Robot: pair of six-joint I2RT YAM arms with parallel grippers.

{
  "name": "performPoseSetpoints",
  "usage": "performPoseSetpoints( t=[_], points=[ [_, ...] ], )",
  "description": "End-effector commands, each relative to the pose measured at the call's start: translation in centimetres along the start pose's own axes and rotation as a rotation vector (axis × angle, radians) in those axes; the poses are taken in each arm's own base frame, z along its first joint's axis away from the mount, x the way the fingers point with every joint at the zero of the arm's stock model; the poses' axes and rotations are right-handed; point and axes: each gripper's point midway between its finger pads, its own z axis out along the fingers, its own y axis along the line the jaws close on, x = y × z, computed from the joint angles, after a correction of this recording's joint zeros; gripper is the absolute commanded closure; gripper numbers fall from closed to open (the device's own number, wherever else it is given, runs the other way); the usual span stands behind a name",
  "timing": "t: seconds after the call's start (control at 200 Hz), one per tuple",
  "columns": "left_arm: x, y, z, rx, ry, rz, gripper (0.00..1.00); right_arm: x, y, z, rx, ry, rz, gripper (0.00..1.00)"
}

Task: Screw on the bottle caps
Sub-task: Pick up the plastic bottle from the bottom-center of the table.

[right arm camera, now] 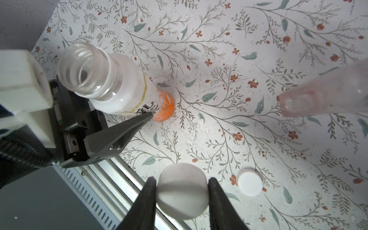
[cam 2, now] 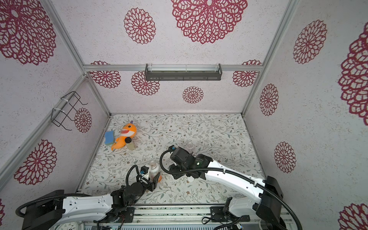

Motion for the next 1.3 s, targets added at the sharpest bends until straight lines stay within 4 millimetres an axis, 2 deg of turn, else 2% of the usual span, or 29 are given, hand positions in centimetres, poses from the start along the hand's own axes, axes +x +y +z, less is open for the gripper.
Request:
performPoseSetpoints(
  t=[0.0,0.34,0.46,0.661,0.791,1.046,1.296],
  points=[
    [-0.3,0.2,0.0,-0.001,-0.017,-0.004,0.38,-0.4,0.0,-0.5,-0.012,-0.025,0.0,0.63],
    [-0.6,0.0,-0.1,0.01,-0.024,0.007,0.42,-0.3,0.0,-0.9,-0.012,-0.028,0.002,0.63],
    [-0.7,-0.4,-0.1,0.035,-0.026,0.018,0.43,-0.6,0.0,-1.5,-0.01,-0.038,-0.009,0.63],
    [-1.0,-2.0,-0.2,0.118,-0.022,0.059,0.45,-1.0,0.4,-3.4,-0.023,-0.045,-0.06,0.63],
    [-0.9,-3.9,-0.4,0.213,-0.006,0.102,0.48,-1.2,0.6,-4.8,-0.038,-0.049,-0.086,0.63],
    [-1.1,-7.2,-1.3,0.373,-0.007,0.168,0.44,-0.7,2.2,-7.3,-0.124,-0.018,-0.147,0.63],
    [-1.3,-9.5,-2.1,0.484,-0.021,0.233,0.45,-0.2,3.3,-7.7,-0.164,0.055,-0.17,0.64]
  ],
)
